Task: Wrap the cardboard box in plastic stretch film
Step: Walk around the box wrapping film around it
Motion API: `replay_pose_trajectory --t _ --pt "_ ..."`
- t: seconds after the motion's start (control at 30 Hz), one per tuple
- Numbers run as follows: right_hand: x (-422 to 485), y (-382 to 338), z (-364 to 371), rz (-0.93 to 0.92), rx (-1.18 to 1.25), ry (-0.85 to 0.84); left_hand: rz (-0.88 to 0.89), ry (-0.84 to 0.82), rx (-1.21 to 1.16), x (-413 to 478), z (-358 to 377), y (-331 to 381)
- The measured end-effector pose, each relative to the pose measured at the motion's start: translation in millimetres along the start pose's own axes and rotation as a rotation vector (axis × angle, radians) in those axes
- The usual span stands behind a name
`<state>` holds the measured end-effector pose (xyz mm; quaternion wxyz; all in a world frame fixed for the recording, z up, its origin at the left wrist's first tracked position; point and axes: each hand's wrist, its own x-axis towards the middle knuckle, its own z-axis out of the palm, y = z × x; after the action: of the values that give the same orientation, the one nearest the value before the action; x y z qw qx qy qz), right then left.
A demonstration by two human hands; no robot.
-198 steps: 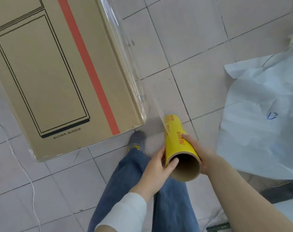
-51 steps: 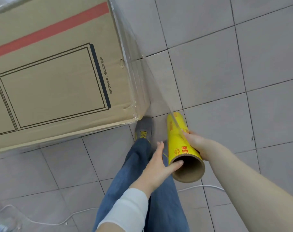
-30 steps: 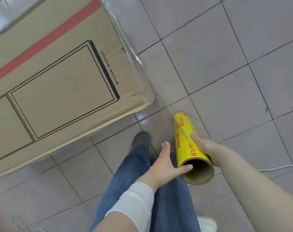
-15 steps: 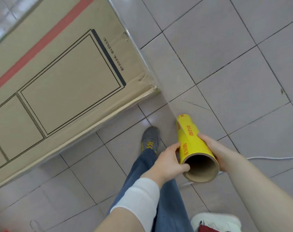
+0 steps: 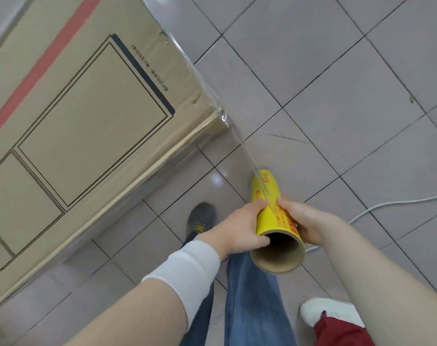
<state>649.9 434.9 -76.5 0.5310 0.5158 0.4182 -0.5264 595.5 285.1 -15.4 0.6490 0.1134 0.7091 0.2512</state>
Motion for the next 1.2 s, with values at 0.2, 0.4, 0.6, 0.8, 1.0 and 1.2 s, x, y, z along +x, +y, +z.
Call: replay_pose_trajectory --t 0.2,0.4,0.6,0.8,1.0,1.2 --pt "-5 36 18 0.035 0.232 0.015 -0.088 0.087 -0.221 -18 26 -26" --pt "11 47 43 -0.008 0.081 0.082 -0.153 -0.042 -0.226 -33 50 -50" --pt "26 52 53 -0.041 0.030 0.056 -0.078 0.043 -0.113 -31 47 -51" --pt "18 97 49 -0.003 0.289 -0.010 -0.131 0.149 -0.270 -47 66 -77" --pt "12 116 90 -0.120 0.485 -0.017 -0.168 0.135 -0.414 -75 110 -104" --pt "19 122 126 0.024 0.249 -0.042 -0.120 -0.015 -0.229 -78 68 -121"
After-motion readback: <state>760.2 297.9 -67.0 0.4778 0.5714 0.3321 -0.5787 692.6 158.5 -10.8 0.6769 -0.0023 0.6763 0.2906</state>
